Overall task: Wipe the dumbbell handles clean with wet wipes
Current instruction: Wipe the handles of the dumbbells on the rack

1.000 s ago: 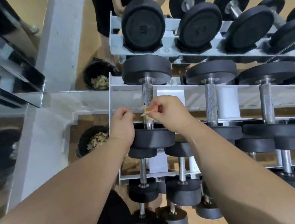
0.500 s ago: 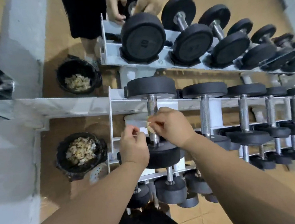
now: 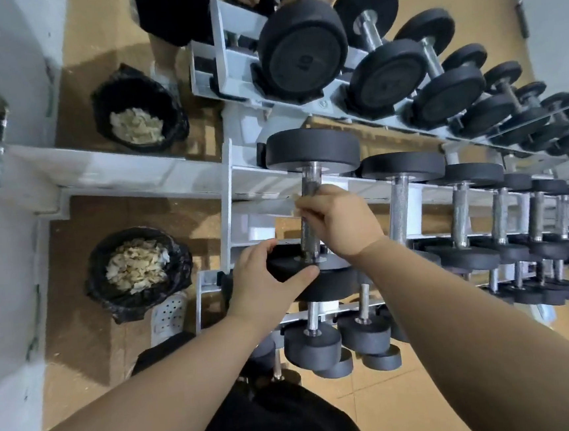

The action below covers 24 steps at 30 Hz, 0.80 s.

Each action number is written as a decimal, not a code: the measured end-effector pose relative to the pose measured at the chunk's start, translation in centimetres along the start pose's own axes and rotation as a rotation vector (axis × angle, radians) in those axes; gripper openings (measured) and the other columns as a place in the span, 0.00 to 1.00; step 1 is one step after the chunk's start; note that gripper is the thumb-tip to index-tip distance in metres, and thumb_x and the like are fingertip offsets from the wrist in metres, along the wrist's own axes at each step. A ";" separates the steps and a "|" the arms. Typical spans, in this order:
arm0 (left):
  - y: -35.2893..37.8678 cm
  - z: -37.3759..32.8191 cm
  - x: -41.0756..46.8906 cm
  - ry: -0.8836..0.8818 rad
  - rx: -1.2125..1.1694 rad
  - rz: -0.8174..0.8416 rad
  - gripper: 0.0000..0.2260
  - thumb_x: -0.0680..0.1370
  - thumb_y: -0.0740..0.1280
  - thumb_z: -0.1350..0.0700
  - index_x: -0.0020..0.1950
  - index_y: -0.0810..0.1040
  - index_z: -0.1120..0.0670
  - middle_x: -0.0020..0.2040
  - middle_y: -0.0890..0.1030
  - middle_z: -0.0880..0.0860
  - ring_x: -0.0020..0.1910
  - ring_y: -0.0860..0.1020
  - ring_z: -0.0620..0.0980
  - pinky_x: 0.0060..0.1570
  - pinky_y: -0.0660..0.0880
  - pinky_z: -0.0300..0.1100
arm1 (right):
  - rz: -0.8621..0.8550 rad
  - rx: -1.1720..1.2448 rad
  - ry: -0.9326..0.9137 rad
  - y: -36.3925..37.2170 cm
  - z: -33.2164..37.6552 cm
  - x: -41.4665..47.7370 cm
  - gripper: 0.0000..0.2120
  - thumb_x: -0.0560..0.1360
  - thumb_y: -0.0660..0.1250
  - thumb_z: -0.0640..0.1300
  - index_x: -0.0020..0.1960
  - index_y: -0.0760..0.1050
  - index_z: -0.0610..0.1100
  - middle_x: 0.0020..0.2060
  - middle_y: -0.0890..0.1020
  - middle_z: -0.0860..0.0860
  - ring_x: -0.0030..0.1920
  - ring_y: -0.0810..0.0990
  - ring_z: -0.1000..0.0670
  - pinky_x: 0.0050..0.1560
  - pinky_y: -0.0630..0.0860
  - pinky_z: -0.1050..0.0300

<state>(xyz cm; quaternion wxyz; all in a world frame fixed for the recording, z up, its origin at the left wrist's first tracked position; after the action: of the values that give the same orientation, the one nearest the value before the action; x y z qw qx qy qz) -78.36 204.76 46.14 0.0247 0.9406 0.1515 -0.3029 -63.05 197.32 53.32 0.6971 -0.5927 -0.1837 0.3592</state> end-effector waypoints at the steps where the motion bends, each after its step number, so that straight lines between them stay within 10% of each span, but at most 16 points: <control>1: -0.2 0.1 0.0 -0.023 -0.050 0.017 0.36 0.69 0.78 0.41 0.73 0.70 0.47 0.65 0.69 0.43 0.66 0.69 0.44 0.70 0.68 0.45 | -0.033 -0.011 0.044 -0.2 0.0 0.9 0.10 0.77 0.69 0.42 0.56 0.84 0.45 0.42 0.81 0.44 0.42 0.80 0.40 0.43 0.78 0.51; 11: -0.2 -0.6 0.8 -0.086 -0.026 0.060 0.50 0.60 0.82 0.38 0.78 0.65 0.47 0.73 0.66 0.47 0.70 0.69 0.48 0.71 0.70 0.51 | 0.209 0.023 0.055 0.1 0.1 -1.7 0.05 0.74 0.73 0.44 0.47 0.86 0.47 0.42 0.85 0.51 0.41 0.82 0.49 0.44 0.80 0.50; 19: 0.2 -0.6 0.9 -0.091 -0.020 0.058 0.53 0.59 0.82 0.36 0.79 0.63 0.47 0.73 0.66 0.48 0.72 0.68 0.50 0.71 0.69 0.53 | -0.088 -0.075 0.148 -1.4 -0.8 1.9 0.08 0.74 0.70 0.43 0.51 0.85 0.45 0.41 0.83 0.43 0.41 0.81 0.41 0.43 0.77 0.52; 24: 0.0 -0.9 1.0 -0.086 -0.010 0.074 0.52 0.59 0.82 0.37 0.78 0.65 0.47 0.73 0.66 0.49 0.71 0.69 0.50 0.71 0.69 0.52 | 0.147 -0.053 -0.031 -0.2 -0.1 -1.8 0.06 0.73 0.74 0.45 0.49 0.84 0.45 0.42 0.81 0.49 0.40 0.80 0.45 0.39 0.78 0.52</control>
<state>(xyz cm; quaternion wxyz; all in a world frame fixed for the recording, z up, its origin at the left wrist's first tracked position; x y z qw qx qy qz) -77.09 205.19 46.25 0.0469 0.9315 0.1168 -0.3414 -64.19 195.93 53.77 0.6501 -0.6170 -0.1600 0.4137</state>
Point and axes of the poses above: each hand's wrist, its own x-axis towards the middle knuckle, its own y-axis out of the palm, z = x × y, the point moved 3 cm from there along x, towards the middle knuckle
